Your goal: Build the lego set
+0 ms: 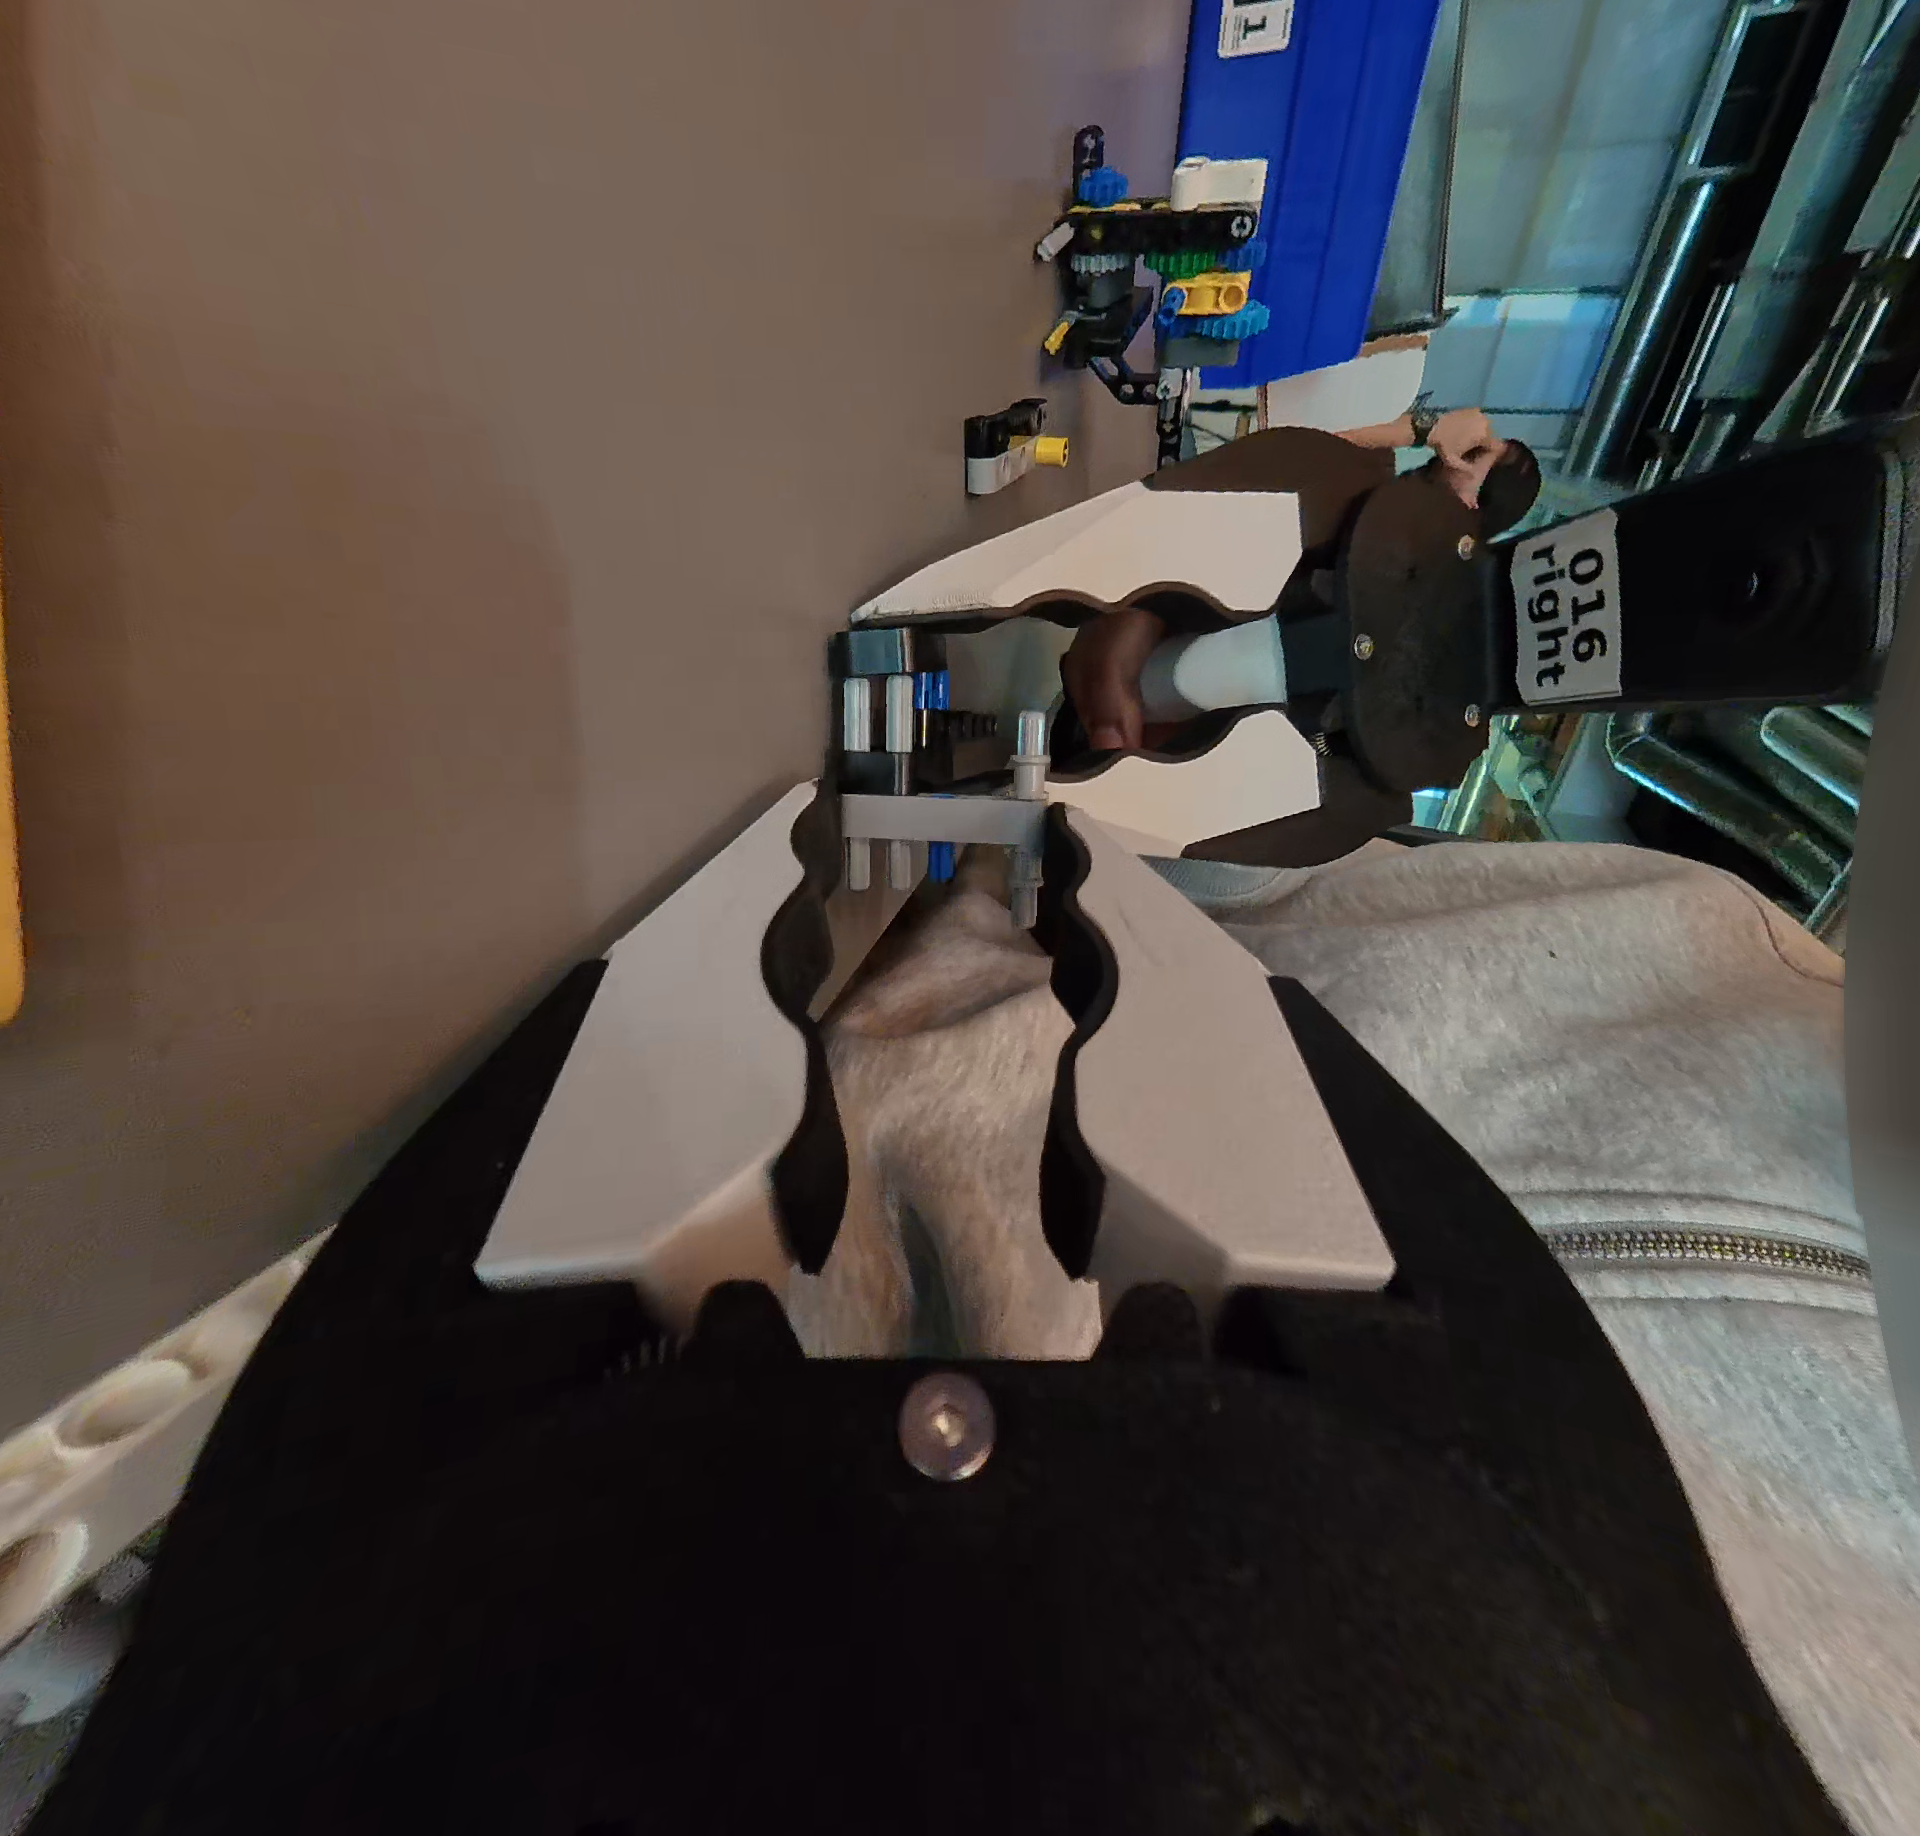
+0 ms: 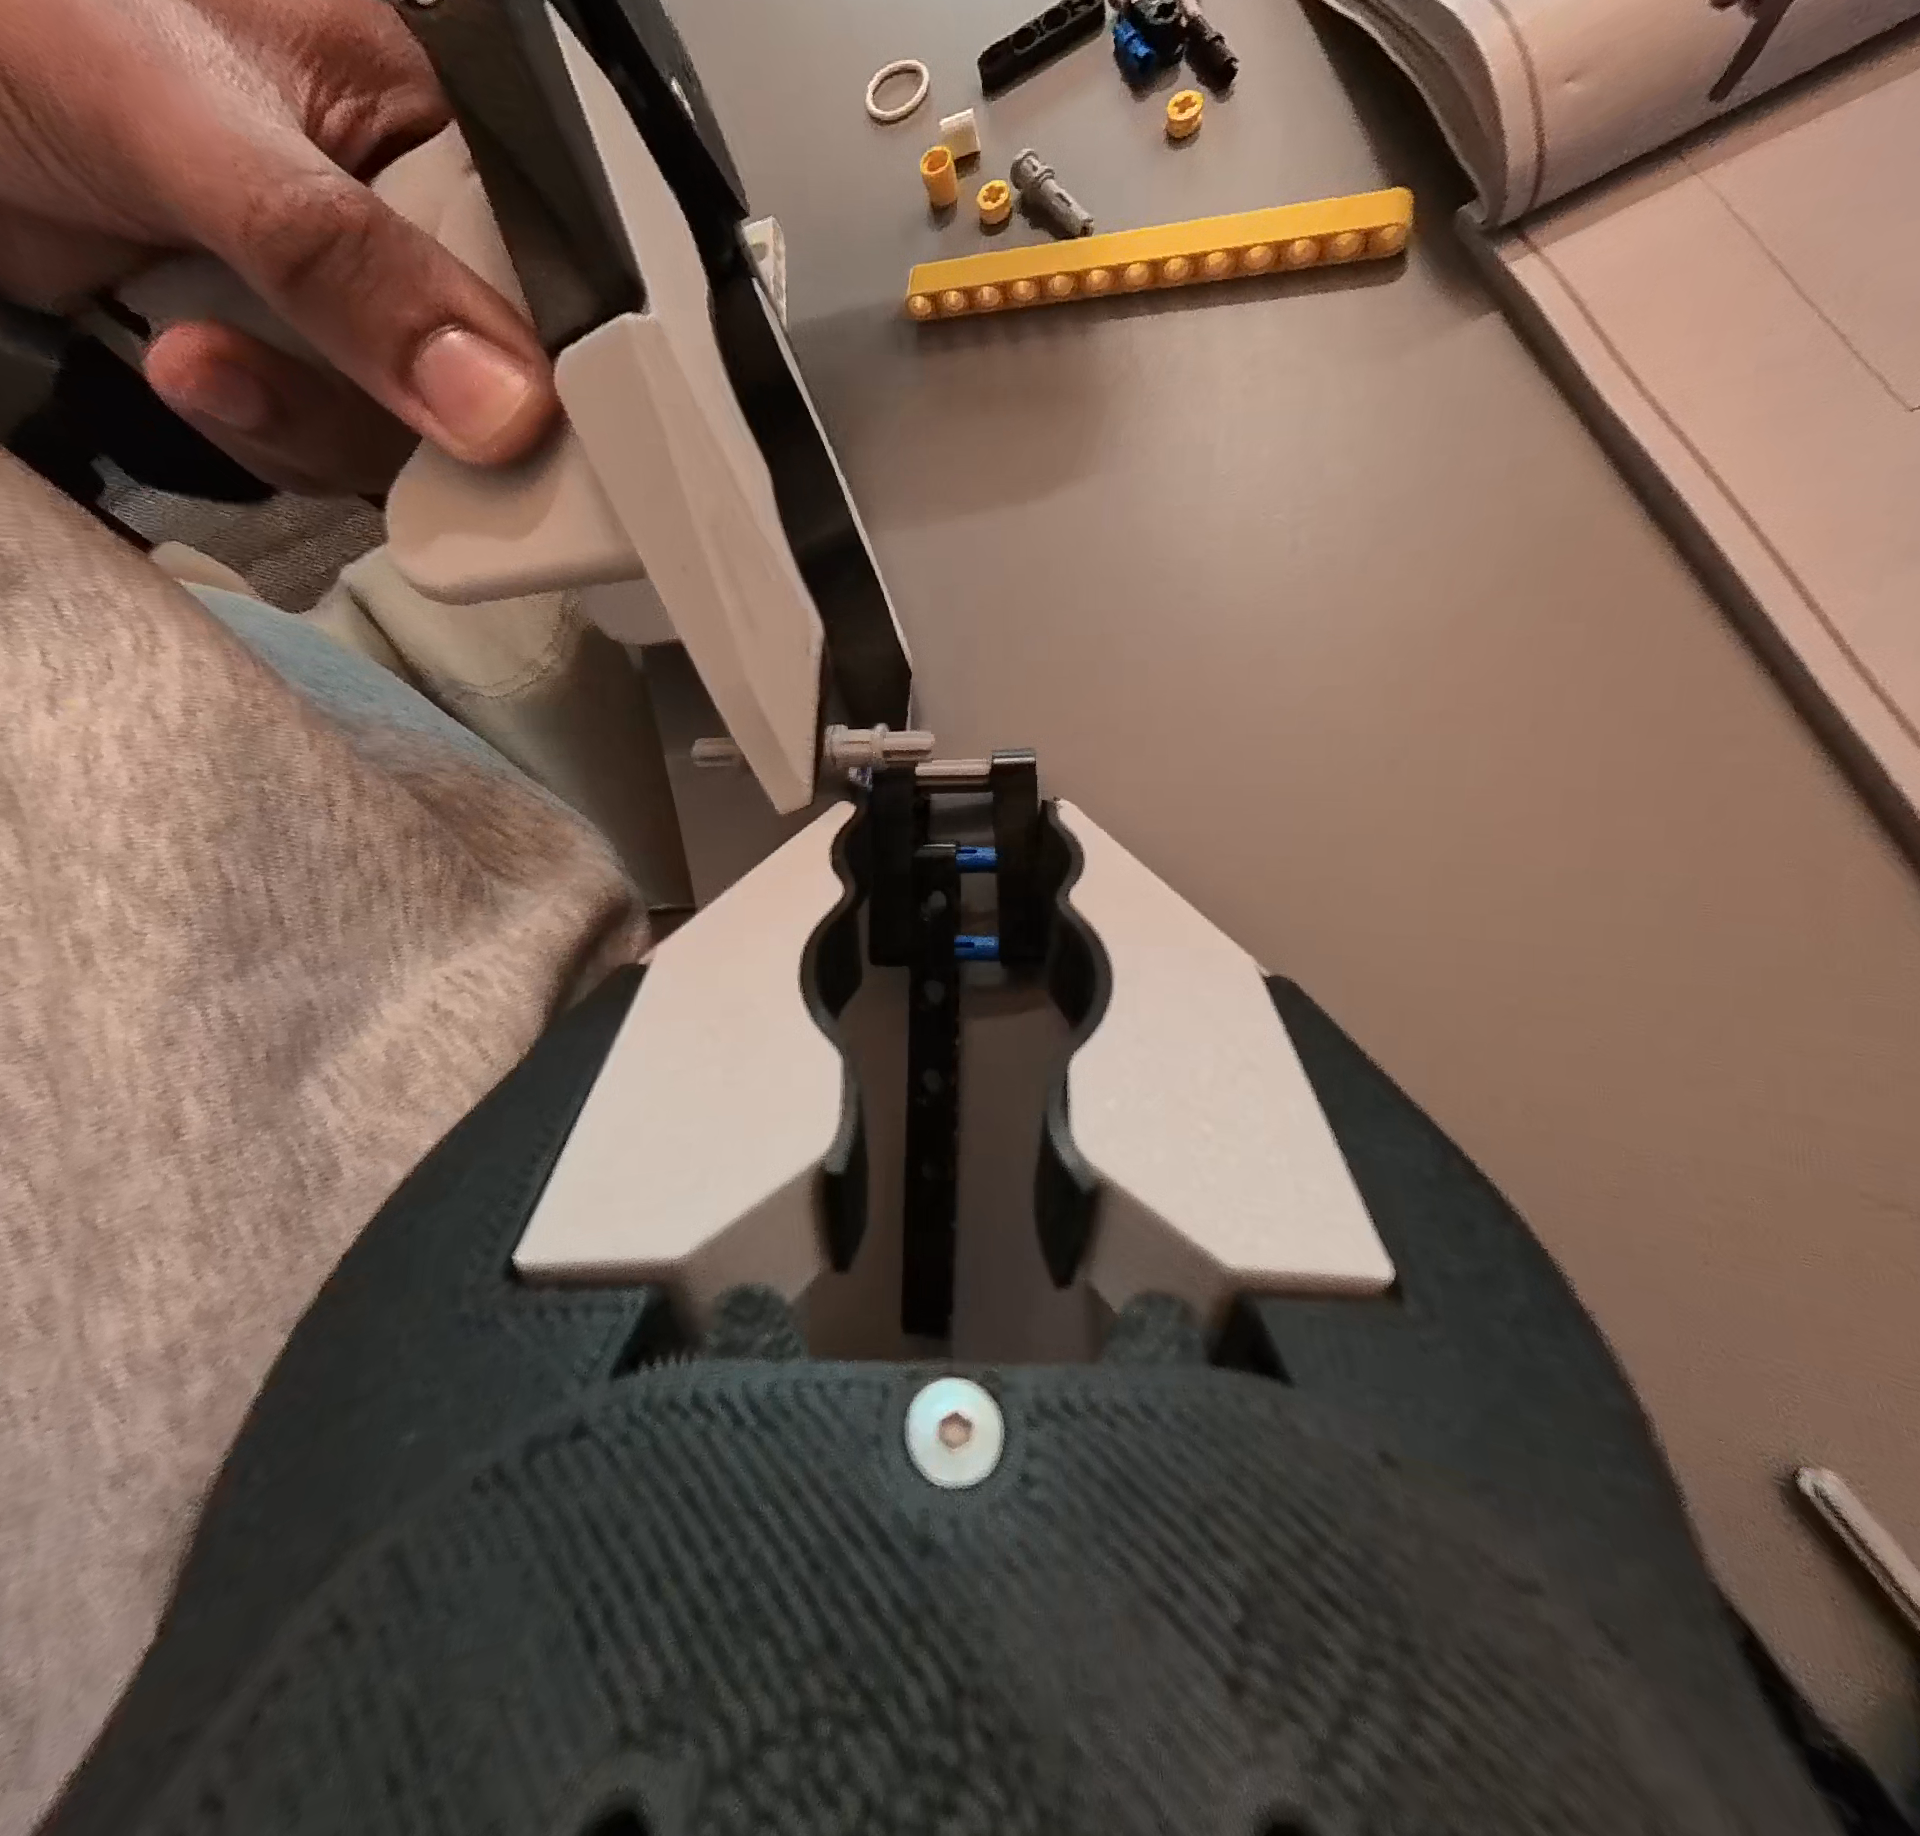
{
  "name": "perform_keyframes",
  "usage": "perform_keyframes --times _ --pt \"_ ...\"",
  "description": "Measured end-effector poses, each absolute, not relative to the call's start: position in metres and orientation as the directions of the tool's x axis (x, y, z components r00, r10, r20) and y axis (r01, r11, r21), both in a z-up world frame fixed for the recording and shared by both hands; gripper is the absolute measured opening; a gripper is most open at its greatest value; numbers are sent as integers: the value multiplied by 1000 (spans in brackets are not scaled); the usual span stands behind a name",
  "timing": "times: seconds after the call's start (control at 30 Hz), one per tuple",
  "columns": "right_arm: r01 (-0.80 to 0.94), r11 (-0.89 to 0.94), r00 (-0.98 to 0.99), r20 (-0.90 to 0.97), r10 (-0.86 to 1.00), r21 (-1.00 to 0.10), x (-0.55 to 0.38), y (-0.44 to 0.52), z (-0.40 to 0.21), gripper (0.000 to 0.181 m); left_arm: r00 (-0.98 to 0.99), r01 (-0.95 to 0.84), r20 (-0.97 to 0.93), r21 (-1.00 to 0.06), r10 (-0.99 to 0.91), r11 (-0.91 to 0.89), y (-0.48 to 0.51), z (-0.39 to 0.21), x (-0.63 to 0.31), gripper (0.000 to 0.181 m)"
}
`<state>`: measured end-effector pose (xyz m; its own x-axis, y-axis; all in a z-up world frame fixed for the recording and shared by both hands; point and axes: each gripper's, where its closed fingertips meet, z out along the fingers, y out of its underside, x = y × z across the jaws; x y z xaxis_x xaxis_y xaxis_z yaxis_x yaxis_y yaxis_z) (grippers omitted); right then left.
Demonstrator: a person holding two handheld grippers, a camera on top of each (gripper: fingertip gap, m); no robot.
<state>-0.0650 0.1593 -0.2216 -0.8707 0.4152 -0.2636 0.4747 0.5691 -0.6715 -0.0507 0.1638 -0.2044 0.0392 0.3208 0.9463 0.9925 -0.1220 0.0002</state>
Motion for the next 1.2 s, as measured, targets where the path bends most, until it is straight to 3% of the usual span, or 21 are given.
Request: perform_keyframes --times 0.27,0.73,0.9,1.2 --pt "438 583 -883 -207 421 -684 -67 160 -221 31 49 996 943 -24 330 -80 164 -205 -53 35" --pt "509 478 -846 -314 430 -716 -69 163 -220 31 81 997 938 -81 336 -13 167 -204 -57 35" --pt "459 506 -868 -247 431 -730 -71 163 -220 31 34 999 943 -39 330 11 167 -205 -60 35" --pt "442 506 -873 -228 430 -741 -71 164 -220 30 67 997 942 -79 328 25 168 -204 -61 35"
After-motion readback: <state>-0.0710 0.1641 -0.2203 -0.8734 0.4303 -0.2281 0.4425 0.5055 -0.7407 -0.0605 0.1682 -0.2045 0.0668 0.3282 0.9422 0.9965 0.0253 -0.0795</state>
